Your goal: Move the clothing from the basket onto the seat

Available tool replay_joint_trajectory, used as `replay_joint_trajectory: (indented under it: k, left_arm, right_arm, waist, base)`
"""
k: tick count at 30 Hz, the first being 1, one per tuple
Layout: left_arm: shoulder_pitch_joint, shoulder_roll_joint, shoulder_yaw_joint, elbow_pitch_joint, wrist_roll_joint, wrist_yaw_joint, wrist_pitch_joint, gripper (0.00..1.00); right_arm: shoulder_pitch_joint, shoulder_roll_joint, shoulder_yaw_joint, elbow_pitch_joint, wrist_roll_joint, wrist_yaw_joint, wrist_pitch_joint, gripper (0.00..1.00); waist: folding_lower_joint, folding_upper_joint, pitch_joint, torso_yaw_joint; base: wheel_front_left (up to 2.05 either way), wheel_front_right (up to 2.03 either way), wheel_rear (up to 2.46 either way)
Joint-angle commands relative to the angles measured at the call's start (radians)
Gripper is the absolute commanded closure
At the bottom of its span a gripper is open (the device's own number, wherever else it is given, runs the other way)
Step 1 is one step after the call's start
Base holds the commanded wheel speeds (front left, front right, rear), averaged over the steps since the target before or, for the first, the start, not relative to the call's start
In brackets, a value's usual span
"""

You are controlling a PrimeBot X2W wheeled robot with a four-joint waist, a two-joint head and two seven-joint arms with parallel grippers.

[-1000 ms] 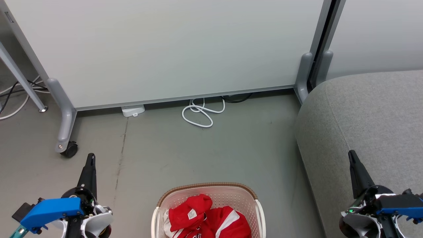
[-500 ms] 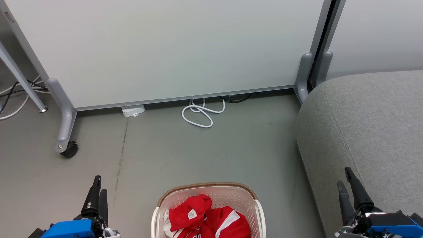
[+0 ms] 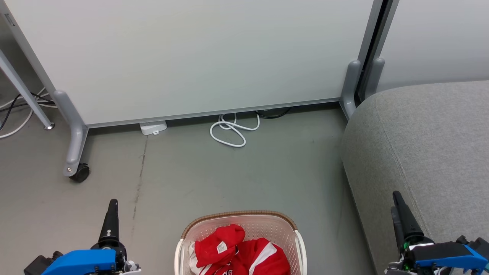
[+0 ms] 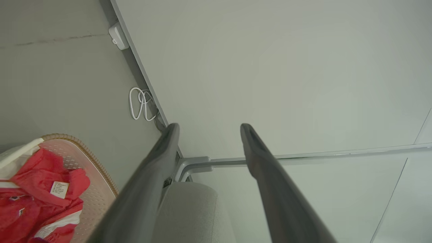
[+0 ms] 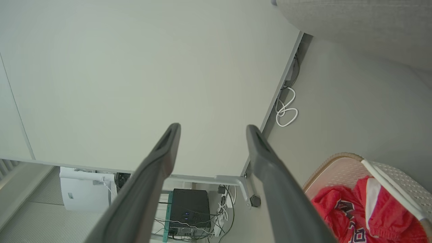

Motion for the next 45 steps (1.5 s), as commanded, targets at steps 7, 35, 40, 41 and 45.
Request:
replay_joint_trajectory:
  k: [7,35,40,41,45]
  left_arm:
    - [-0.028,0.01,-0.033,-0.036,0.195,0.019,-0.038,0.0]
    - [-0.013,0.043,-0.119,-0.074,0.746,0.036,-0.131,0.0]
    - [-0.012,0.049,-0.135,-0.072,0.813,0.044,-0.145,0.0]
    - [-0.012,0.05,-0.138,-0.072,0.825,0.044,-0.149,0.0]
    - [-0.01,0.052,-0.148,-0.072,0.866,0.042,-0.16,0.0]
  right_arm:
    - [-0.03,-0.006,0.011,-0.032,-0.151,0.002,-0.037,0.0]
    - [-0.024,-0.01,0.012,-0.046,-0.639,0.003,-0.131,0.0]
    - [-0.023,-0.011,0.012,-0.049,-0.706,0.003,-0.145,0.0]
    - [-0.024,-0.011,0.014,-0.048,-0.717,0.003,-0.148,0.0]
    - [-0.024,-0.011,0.018,-0.045,-0.76,0.003,-0.159,0.0]
  waist:
    - [0.0,0.0,0.002,0.0]
    - [0.0,0.0,0.001,0.004]
    - [0.0,0.0,0.0,0.004]
    - [0.0,0.0,-0.001,0.004]
    - [0.0,0.0,-0.002,0.003]
  base:
    - [0.0,0.0,0.0]
    - [0.0,0.0,0.0]
    - [0.0,0.0,0.0]
    - [0.0,0.0,0.0]
    - [0.0,0.0,0.0]
